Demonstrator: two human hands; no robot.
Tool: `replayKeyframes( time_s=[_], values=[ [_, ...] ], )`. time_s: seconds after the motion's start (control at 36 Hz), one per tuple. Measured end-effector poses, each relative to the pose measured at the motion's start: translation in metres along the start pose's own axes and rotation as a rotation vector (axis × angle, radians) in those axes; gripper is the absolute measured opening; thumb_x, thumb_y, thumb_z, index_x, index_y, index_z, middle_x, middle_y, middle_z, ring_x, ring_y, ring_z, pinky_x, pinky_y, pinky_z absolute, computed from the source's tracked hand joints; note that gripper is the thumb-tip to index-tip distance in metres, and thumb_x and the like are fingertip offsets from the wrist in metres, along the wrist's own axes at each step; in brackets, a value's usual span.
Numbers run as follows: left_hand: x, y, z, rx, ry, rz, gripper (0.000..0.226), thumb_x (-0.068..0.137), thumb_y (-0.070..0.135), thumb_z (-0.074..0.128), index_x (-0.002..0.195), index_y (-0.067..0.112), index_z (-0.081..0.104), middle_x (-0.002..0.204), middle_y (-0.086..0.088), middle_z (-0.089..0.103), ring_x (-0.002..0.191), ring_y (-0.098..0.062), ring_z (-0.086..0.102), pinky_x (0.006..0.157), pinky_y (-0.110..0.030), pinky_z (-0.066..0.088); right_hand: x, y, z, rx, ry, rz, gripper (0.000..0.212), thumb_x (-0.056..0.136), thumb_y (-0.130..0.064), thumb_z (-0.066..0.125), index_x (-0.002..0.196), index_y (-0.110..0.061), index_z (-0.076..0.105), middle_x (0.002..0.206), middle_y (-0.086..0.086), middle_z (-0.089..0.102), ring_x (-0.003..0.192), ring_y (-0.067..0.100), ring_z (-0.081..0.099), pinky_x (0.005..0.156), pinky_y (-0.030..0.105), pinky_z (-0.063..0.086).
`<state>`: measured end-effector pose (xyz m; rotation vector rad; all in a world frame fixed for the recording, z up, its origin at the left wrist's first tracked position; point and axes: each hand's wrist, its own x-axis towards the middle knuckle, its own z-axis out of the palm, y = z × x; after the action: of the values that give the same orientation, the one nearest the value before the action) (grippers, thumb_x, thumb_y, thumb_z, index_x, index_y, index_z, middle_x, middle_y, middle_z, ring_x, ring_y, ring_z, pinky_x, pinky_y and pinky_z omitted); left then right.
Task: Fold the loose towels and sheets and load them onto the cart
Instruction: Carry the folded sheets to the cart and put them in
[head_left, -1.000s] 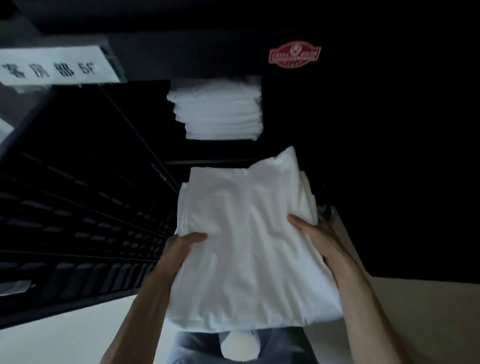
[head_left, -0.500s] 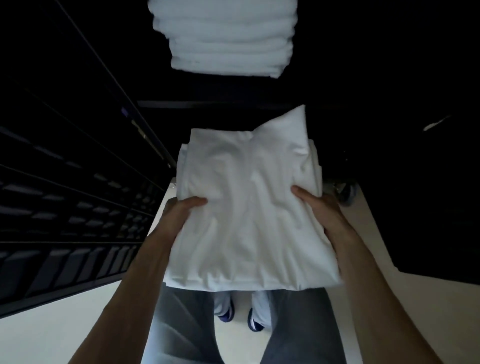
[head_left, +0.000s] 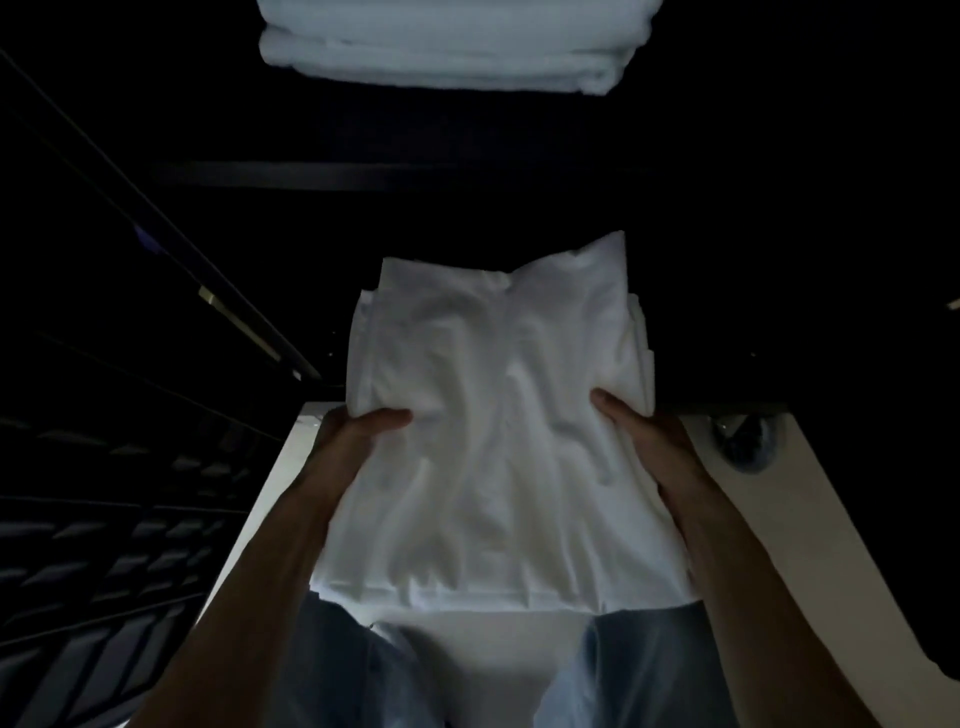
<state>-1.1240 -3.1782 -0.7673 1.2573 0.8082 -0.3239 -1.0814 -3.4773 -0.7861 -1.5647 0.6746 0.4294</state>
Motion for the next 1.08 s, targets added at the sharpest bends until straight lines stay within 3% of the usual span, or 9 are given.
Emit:
replayKeyframes(
  time_s=[0.08,0.22,0.36,0.47,0.61,0.78,0.92,1.03,1.08],
  values=[
    [0.032,0.0,0.004,-0.004,0.014,0.046,0.041,0.074,0.009,0.076,0.114,0.001,0.071,0.109,-0.025,0.071,0.094,-0.041,0.069,0.087,-0.054,0.056,0.038,0.005,0.011,0.031,0.011,-0.041,0.074,0.063,-0.052,0.085,0.128,-0.026,0.06,0.085,-0.021,0.064,0.061,-0.005,0.066,0.046,0.01,0.048],
    [0.093,0.013,0.006,0.07,-0.003,0.129,0.04,0.074,0.015,0.078,0.111,0.001,0.072,0.104,-0.022,0.073,0.087,-0.035,0.07,0.088,-0.05,0.057,0.1,-0.001,0.034,0.0,0.022,-0.149,0.078,0.068,-0.052,0.083,0.134,-0.018,0.059,0.086,-0.019,0.063,0.063,-0.008,0.062,0.049,0.01,0.046],
    [0.15,0.033,0.005,0.082,-0.037,0.249,0.033,0.079,0.016,0.074,0.109,0.003,0.072,0.104,-0.018,0.075,0.083,-0.03,0.074,0.071,-0.036,0.061,0.149,-0.024,0.054,0.0,-0.049,-0.221,0.092,0.064,-0.061,0.083,0.14,-0.017,0.054,0.114,-0.002,0.069,0.094,0.015,0.067,0.076,0.025,0.053],
    [0.178,0.048,0.006,0.065,-0.067,0.296,0.038,0.088,0.012,0.063,0.124,0.0,0.065,0.12,-0.018,0.069,0.099,-0.031,0.069,0.084,-0.037,0.057,0.178,-0.042,0.068,0.006,-0.12,-0.285,0.088,0.064,-0.061,0.083,0.137,-0.02,0.057,0.117,0.002,0.07,0.098,0.021,0.07,0.08,0.031,0.056],
    [0.203,0.058,0.012,0.082,-0.02,0.402,0.039,0.089,0.01,0.062,0.127,-0.002,0.063,0.126,-0.02,0.066,0.112,-0.036,0.064,0.095,-0.04,0.054,0.213,-0.057,0.082,0.008,-0.145,-0.338,0.088,0.067,-0.061,0.081,0.139,-0.019,0.055,0.123,0.005,0.068,0.105,0.026,0.067,0.095,0.039,0.054],
    [0.23,0.081,0.011,0.098,0.021,0.446,0.042,0.09,0.014,0.063,0.129,-0.001,0.061,0.121,-0.017,0.066,0.102,-0.029,0.066,0.086,-0.033,0.055,0.244,-0.068,0.099,0.098,-0.182,-0.371,0.075,0.074,-0.056,0.078,0.136,-0.018,0.058,0.119,0.005,0.07,0.101,0.024,0.07,0.081,0.031,0.057],
    [0.264,0.081,0.005,0.147,0.065,0.416,0.047,0.087,0.017,0.071,0.129,0.0,0.061,0.125,-0.016,0.066,0.107,-0.03,0.067,0.088,-0.037,0.056,0.271,-0.065,0.104,0.116,-0.191,-0.31,0.075,0.074,-0.054,0.078,0.136,-0.016,0.058,0.12,0.007,0.07,0.104,0.026,0.069,0.092,0.038,0.055],
    [0.292,0.06,-0.007,0.31,0.17,0.452,0.048,0.088,0.026,0.074,0.128,0.005,0.06,0.111,-0.005,0.068,0.074,-0.01,0.063,0.055,-0.019,0.052,0.291,-0.057,0.1,0.094,-0.233,-0.253,0.07,0.077,-0.051,0.078,0.134,-0.014,0.06,0.125,0.01,0.067,0.11,0.029,0.066,0.099,0.044,0.052],
    [0.304,0.056,-0.013,0.417,0.17,0.452,0.058,0.089,0.032,0.073,0.137,0.005,0.054,0.118,-0.003,0.064,0.089,-0.016,0.065,0.07,-0.02,0.053,0.299,-0.06,0.099,0.064,-0.147,-0.285,0.075,0.078,-0.047,0.08,0.14,-0.012,0.053,0.131,0.011,0.064,0.113,0.028,0.064,0.099,0.046,0.052]
  ],
)
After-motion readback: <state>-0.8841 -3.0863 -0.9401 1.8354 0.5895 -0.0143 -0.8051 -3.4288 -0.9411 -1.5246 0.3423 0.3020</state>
